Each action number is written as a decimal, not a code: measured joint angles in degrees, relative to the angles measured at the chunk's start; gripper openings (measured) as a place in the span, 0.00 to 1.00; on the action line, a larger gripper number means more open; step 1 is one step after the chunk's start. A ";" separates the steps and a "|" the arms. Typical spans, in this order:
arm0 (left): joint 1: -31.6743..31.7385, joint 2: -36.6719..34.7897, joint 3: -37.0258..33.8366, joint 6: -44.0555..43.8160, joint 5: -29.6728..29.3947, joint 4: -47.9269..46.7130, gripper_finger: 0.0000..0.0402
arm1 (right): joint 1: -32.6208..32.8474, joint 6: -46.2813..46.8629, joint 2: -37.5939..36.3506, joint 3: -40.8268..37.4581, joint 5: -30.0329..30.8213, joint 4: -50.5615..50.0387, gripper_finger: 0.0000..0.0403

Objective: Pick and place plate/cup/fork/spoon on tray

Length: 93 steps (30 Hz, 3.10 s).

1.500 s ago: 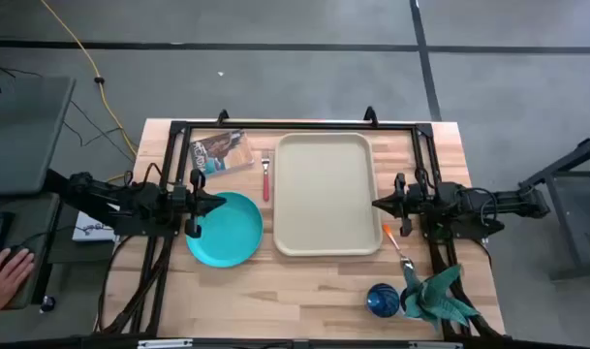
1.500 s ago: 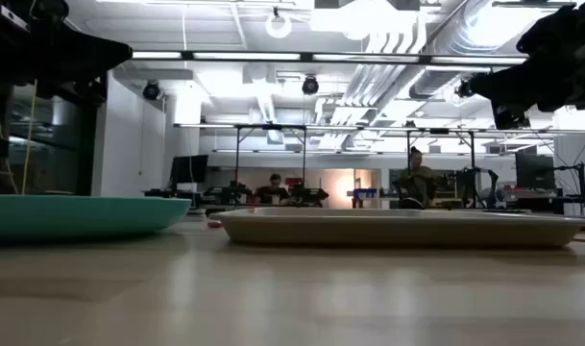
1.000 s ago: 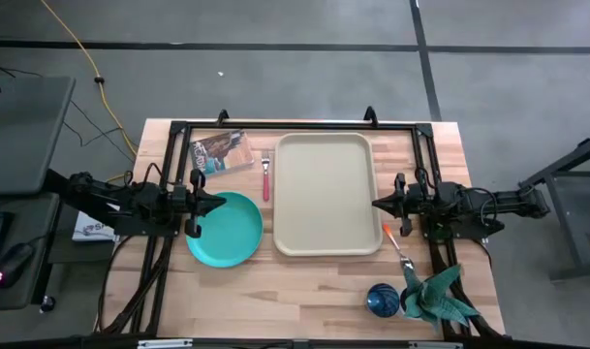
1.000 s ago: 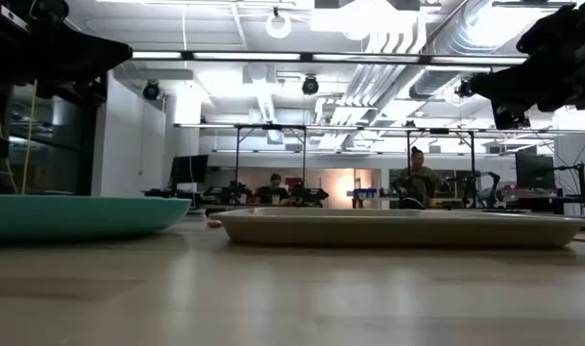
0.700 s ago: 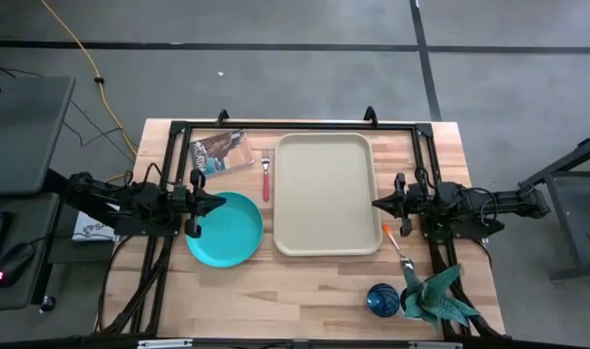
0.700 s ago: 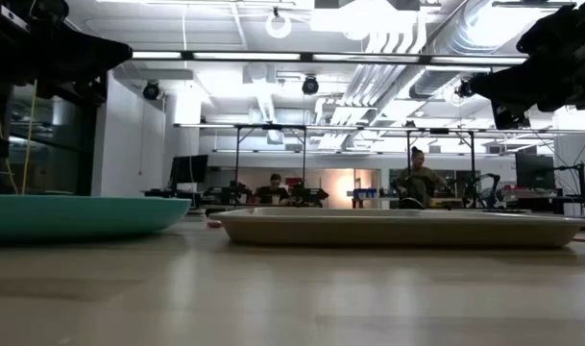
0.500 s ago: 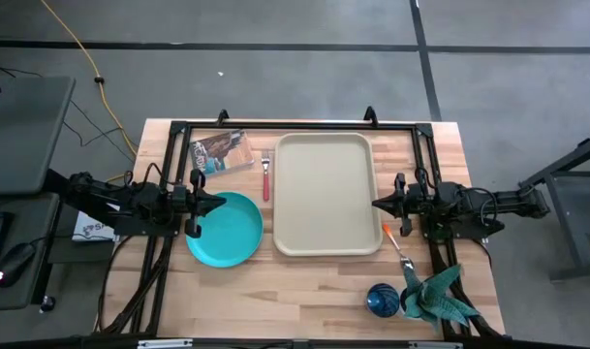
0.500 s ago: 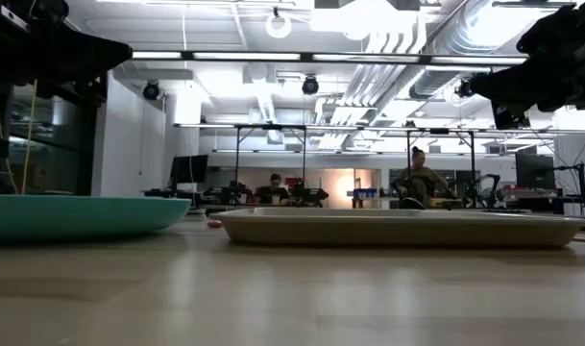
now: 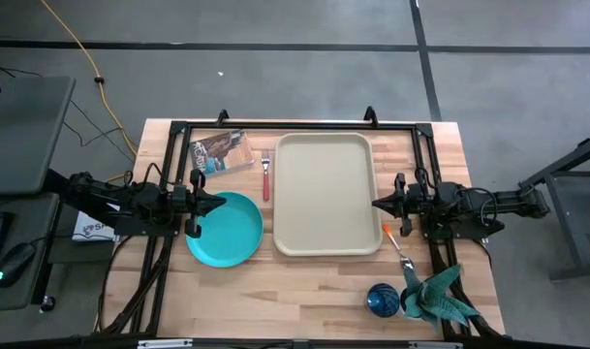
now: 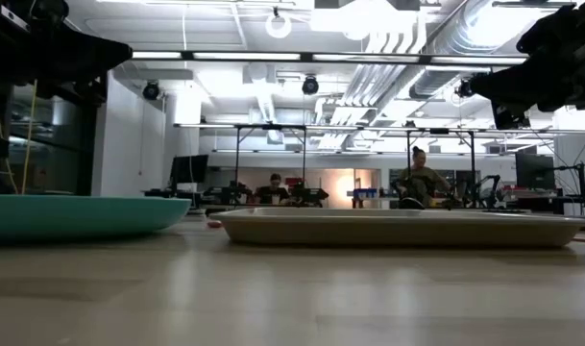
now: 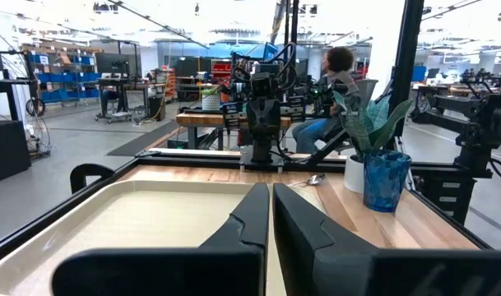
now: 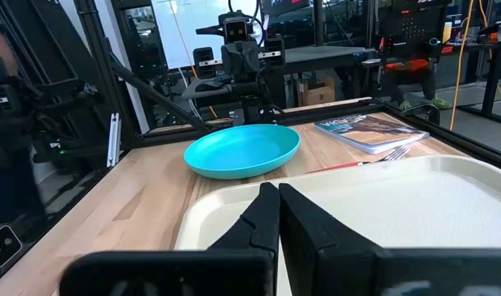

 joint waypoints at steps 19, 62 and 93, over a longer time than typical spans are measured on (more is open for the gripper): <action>0.00 0.01 0.00 0.00 0.00 0.00 0.01 | 0.01 0.00 0.00 0.01 0.02 0.01 0.00; 0.01 0.01 0.00 0.00 -0.01 0.00 0.01 | 0.00 0.00 0.00 0.00 0.00 0.01 0.00; 2.34 38.11 39.35 -13.74 -7.51 -17.45 0.20 | 0.00 0.00 0.00 0.02 0.02 0.01 0.00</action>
